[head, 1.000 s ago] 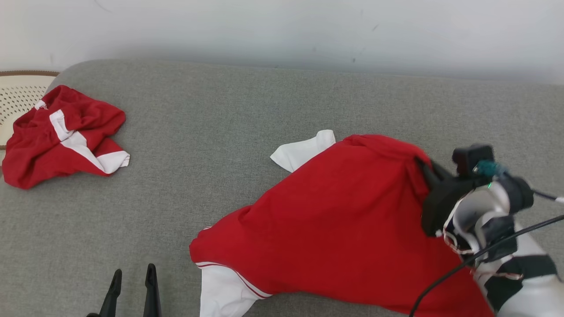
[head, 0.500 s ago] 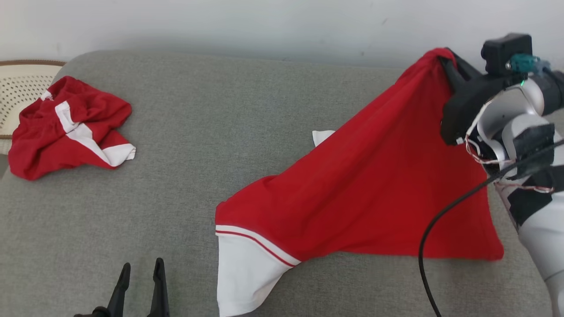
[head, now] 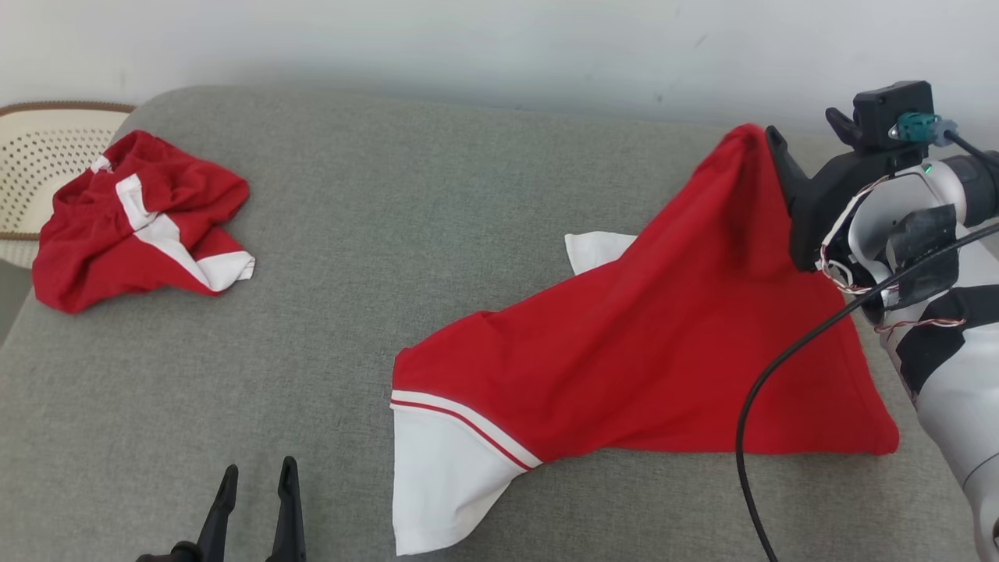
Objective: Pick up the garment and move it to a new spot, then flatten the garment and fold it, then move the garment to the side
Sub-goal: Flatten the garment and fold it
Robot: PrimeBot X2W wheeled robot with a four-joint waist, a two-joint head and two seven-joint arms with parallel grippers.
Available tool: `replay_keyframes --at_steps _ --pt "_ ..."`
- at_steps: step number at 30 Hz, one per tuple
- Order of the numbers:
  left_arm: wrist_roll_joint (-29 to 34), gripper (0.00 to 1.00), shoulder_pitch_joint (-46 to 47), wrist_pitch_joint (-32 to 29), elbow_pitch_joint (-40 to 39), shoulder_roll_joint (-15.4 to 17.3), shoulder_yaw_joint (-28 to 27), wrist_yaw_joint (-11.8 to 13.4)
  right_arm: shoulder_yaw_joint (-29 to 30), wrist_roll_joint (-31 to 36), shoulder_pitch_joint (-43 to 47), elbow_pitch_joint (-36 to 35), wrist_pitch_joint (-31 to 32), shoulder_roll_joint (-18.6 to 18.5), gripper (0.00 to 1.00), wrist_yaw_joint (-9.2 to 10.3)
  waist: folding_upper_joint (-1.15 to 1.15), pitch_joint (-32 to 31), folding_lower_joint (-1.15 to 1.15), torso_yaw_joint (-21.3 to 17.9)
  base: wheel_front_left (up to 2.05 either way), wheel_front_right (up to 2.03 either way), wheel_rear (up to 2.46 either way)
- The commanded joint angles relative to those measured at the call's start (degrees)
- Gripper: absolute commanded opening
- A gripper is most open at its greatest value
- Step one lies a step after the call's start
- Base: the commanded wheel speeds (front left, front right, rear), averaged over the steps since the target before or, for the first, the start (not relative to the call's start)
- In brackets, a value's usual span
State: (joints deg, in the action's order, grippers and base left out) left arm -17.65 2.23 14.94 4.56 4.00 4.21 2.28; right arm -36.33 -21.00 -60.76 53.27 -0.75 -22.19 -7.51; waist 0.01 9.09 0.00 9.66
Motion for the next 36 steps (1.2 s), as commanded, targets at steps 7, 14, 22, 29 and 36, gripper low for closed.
replay_keyframes --at_steps 7,14,22,29,36 --pt "1.1 1.0 -1.75 0.27 -0.04 0.18 -0.88 0.02 -0.25 -3.3 3.11 0.57 -5.19 0.92 1.0 0.04 -0.01 -2.76 0.0 -2.71 0.0 0.0 0.0" --pt "1.4 1.0 -3.67 0.27 -0.71 0.59 -1.49 0.53 0.78 -7.35 9.55 -3.24 -11.8 0.92 1.0 0.04 -0.01 -5.18 0.0 -4.92 0.0 0.0 0.0" --pt "1.45 1.0 -4.78 0.27 -2.01 1.34 -2.0 1.12 6.56 -6.36 18.99 -11.33 -14.31 0.86 1.0 0.04 -0.01 -5.91 0.0 -6.37 0.0 0.0 0.0" --pt "1.53 1.0 -5.8 0.1 -2.61 1.93 -2.1 1.75 16.51 -1.57 30.78 -20.65 -14.47 3.67 1.0 0.04 -0.01 -6.94 0.0 -6.9 0.0 0.0 0.0" --pt "1.67 1.0 -6.91 -0.18 -3.58 2.55 -2.49 2.56 23.55 4.42 40.44 -29.84 -12.51 7.3 1.0 0.03 -0.01 -7.81 0.0 -7.43 0.0 0.0 0.0"
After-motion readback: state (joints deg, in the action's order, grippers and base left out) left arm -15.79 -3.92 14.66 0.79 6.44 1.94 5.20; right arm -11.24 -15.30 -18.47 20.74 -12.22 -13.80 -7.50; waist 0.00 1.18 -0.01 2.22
